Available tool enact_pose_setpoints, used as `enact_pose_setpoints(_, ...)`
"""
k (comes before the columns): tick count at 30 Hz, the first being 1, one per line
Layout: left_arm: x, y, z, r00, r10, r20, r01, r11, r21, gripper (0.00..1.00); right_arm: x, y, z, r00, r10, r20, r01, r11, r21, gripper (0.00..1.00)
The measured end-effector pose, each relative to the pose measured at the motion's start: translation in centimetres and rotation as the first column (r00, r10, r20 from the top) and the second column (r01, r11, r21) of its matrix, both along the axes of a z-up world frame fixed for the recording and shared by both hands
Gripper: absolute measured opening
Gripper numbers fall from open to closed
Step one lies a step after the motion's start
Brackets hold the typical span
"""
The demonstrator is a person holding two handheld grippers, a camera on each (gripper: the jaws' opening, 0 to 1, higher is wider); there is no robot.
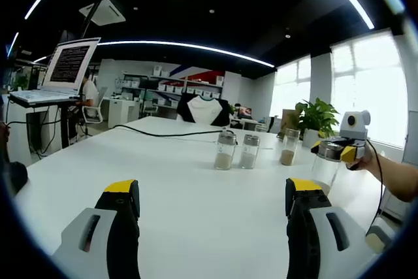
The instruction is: Rotate the seasoning bottle until the label or dispensing opening points toward the visible target arrow and the bottle remains upright within the marked orientation range
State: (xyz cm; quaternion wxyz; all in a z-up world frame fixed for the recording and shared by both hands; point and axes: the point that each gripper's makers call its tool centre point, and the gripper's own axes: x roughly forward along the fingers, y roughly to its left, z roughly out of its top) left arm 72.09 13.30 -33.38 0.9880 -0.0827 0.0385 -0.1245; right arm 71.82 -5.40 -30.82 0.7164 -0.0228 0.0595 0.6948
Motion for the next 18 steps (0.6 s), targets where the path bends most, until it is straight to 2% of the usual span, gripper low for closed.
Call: enact_pose_setpoints(18,0.02,0.09,0.05,1.000,0.003,-0.002,-0.003,1.000,-0.002,0.97,0.36,-0.15,0.13,0.995,-0.099,0.008,0.099,0.995,0.022,0.39)
